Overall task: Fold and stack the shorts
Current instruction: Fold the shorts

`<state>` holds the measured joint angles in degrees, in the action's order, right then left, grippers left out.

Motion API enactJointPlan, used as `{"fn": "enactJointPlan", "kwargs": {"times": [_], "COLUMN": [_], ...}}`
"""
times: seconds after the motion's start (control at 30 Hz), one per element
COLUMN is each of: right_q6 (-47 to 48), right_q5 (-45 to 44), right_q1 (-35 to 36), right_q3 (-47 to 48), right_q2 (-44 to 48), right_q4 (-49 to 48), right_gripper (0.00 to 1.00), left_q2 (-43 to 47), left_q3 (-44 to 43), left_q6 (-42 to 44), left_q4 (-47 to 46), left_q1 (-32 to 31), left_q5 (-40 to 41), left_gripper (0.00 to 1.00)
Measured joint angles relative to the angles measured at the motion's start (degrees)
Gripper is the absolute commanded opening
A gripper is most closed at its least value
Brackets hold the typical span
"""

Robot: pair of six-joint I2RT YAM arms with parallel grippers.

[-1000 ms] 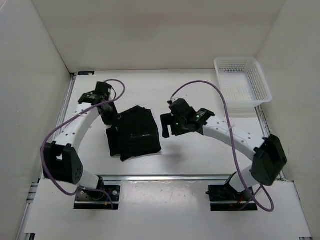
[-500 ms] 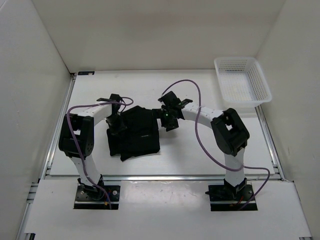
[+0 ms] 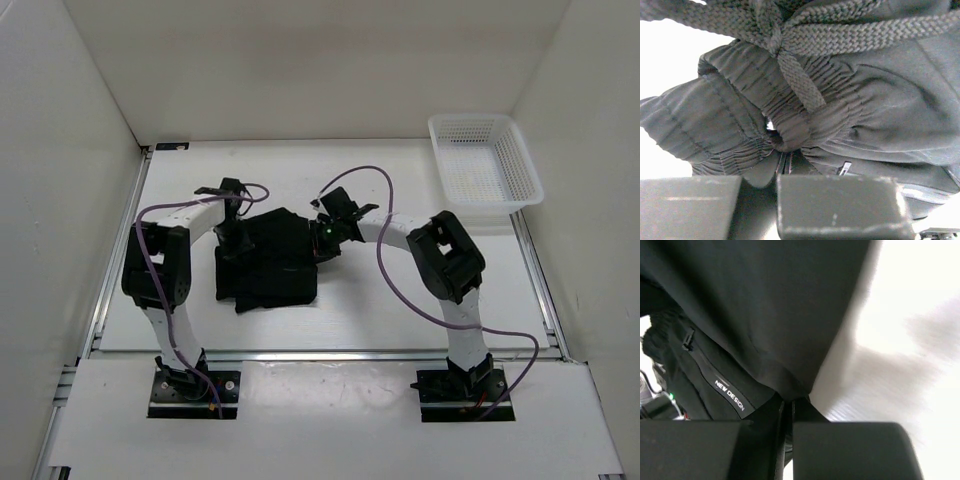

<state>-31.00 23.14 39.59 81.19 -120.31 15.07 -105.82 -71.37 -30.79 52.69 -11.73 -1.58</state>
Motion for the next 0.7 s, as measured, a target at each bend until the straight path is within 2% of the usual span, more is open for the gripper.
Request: {"fn": "enactJointPlan", "kwargs": {"times": [0.17,0.3,0.33,0.37,0.43,0.47,0.53,0.57,0.63,0.7], "right_q6": [-1.9,-1.7,-1.6,-1.4,-1.4,-0.8,0.6,1.2,2.0,2.8], "right_q5": [-4.7,-11.2,-12.5,-13.8,-16.2,-17.7,-20.7,-22.4,-25.4,-28.5], "right_q1": [-2.3,-3.7,-4.0,-4.4,-5.2,-5.5,-6.0,-6.3,-7.0,-7.6], "right_q3": [-7.0,-11.2,-11.9,-12.5,-13.5,-13.8,-14.0,-14.0,-14.0,-14.0], "right_q2": [5.5,12.9,14.5,16.0,18.0,18.7,19.8,20.5,22.8,26.6], "right_q4": [-1.2,1.6,2.2,2.8,3.8,4.9,6.9,8.1,10.4,13.0], "right_gripper": [0.00,0.00,0.00,0.15,0.52,0.83,0.98,1.00,1.00,1.00], "left_q2": [-2.4,-2.5,-2.5,-2.5,-2.9,-3.2,-3.9,-4.1,-4.2,-4.1], "left_q3": [-4.5,-7.0,-7.6,-8.5,-10.8,-12.2,-15.2,-16.7,-19.4,-22.4], "left_q6": [1.9,1.9,1.6,1.3,0.5,0.1,-0.5,-0.7,-0.9,-1.2], "left_q4": [0.3,1.1,1.3,1.4,1.7,1.9,2.5,3.1,4.4,6.7], "left_q1": [-1.6,-7.2,-8.9,-10.9,-14.7,-16.3,-19.2,-20.2,-21.0,-20.7], "left_q5": [-0.1,-0.7,-1.0,-1.3,-1.8,-2.0,-2.7,-3.0,-3.0,-2.0], "left_gripper": [0.10,0.10,0.17,0.21,0.32,0.40,0.53,0.54,0.69,0.71]}}
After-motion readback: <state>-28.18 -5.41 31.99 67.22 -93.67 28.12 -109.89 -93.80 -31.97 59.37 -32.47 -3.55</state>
